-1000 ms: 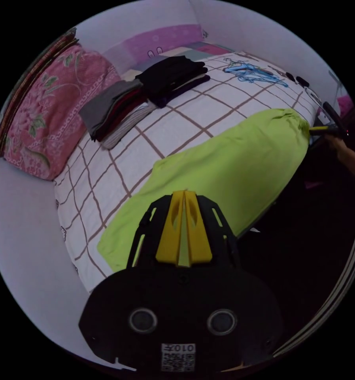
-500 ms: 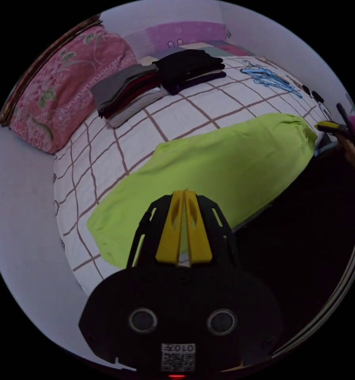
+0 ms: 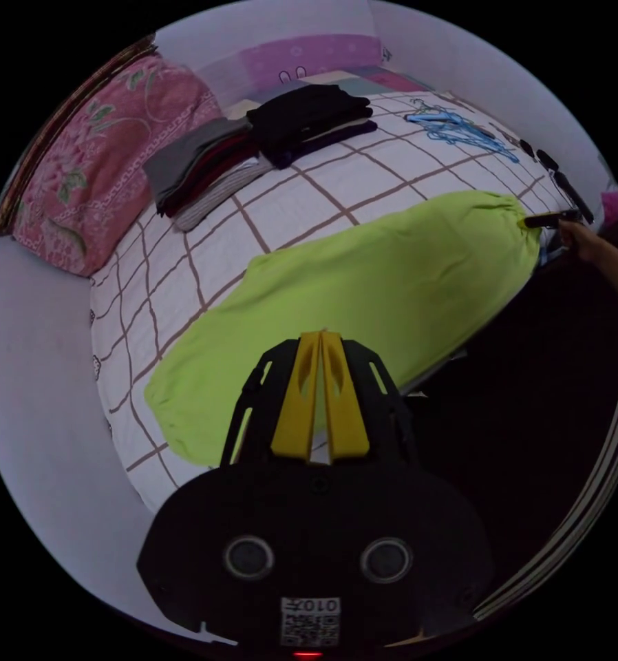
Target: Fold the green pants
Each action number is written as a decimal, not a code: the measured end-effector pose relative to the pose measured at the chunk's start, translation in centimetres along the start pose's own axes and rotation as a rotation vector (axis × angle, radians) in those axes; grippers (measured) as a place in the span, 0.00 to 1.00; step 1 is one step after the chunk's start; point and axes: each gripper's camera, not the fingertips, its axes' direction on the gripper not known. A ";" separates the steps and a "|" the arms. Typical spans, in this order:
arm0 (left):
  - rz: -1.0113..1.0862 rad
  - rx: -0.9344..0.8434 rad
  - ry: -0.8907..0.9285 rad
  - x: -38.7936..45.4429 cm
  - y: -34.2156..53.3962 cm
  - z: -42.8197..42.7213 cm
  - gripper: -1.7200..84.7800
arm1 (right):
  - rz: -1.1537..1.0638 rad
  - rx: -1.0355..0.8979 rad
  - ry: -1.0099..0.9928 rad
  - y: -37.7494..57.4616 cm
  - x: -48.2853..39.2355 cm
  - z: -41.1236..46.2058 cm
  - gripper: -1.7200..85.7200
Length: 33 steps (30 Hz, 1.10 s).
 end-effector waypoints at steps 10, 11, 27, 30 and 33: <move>0.019 0.014 0.025 1.9 -1.6 -0.1 0.02 | 0.010 0.038 0.034 1.1 0.3 0.6 0.15; 0.027 0.014 0.028 2.1 -1.8 -0.1 0.02 | 0.009 0.037 0.050 1.1 0.1 0.7 0.15; 0.048 0.040 0.039 0.6 -1.2 -2.1 0.02 | 0.023 -0.040 0.006 1.0 1.5 1.7 0.09; 0.056 0.053 0.045 -0.7 -0.3 -2.4 0.02 | 0.010 0.016 0.092 2.0 -1.1 0.8 0.09; 0.079 0.057 0.048 -2.8 1.0 -2.5 0.02 | -0.027 0.084 0.165 3.1 -5.3 -0.2 0.09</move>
